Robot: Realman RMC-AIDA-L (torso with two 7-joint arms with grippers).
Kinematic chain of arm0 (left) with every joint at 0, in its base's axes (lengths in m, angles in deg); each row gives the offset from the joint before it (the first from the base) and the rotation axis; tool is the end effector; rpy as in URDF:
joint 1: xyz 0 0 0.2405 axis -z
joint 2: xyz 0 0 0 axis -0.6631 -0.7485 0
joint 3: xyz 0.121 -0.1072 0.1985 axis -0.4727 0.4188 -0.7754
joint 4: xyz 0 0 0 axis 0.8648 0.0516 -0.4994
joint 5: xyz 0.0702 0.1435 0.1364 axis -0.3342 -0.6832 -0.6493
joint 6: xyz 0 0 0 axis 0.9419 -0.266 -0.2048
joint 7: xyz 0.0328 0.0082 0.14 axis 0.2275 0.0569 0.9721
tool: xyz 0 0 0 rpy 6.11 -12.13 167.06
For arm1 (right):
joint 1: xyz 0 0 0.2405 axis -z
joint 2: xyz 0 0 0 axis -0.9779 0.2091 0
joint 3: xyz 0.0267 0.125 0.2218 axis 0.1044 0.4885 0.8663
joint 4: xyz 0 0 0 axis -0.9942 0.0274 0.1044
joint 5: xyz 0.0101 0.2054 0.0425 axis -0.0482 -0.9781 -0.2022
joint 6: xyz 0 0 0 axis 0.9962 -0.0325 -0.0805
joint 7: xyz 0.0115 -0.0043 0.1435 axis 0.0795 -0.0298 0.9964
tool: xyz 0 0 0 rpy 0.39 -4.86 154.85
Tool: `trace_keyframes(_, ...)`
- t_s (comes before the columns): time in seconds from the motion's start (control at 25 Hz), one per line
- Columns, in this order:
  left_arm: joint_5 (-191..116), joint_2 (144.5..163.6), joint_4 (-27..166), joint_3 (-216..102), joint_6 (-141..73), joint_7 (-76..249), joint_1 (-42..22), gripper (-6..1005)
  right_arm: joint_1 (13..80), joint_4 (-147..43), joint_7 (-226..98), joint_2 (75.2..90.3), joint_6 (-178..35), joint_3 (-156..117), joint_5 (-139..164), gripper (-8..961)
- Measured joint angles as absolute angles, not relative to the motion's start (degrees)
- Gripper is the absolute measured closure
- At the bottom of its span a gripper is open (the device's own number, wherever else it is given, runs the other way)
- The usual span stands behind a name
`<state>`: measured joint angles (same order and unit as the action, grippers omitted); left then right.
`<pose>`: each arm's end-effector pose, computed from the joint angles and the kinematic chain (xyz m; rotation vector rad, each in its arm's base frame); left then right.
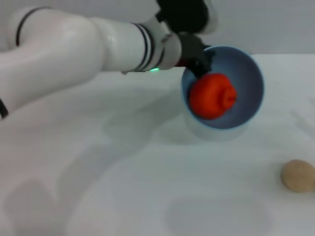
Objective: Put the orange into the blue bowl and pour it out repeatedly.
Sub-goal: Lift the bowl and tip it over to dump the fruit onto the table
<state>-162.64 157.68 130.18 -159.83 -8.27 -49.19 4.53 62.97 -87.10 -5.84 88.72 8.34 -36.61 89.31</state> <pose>-0.0676 0.4108 -0.0953 -2.5256 0.0090 -0.0161 0.3405 0.2831 0.0887 -2.0023 0.4932 0.8807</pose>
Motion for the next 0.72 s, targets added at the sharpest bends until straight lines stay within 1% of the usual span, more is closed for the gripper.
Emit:
trace_keyframes(0.12,-168.1,157.77,132.8,-163.8,-11.4,-48.3,3.8,1000,64.3,-79.2,-12.3,88.55,8.3,-33.7,85.1,245)
trace_keyframes(0.28,-179.1,158.02,135.8,-171.1,-17.4,-48.4,2.0,1000,65.8,-77.0,-14.6,88.72,9.3,-32.6,83.9,250)
trace_keyframes(0.4,-188.3,158.13,138.5,-176.8,-23.4,-47.8,-0.8,1000,66.2,-75.8,-14.7,88.63,10.4,-31.9,83.8,254)
trace_keyframes(0.64,-190.6,158.19,139.6,-180.3,-28.6,-41.2,-3.8,1001,66.4,-75.2,-14.7,88.66,12.3,-31.0,83.3,262)
trace_keyframes(0.72,-190.7,158.17,139.8,-181.6,-35.8,-33.1,-6.9,1001,66.5,-74.5,-14.9,88.66,12.9,-30.1,82.3,265)
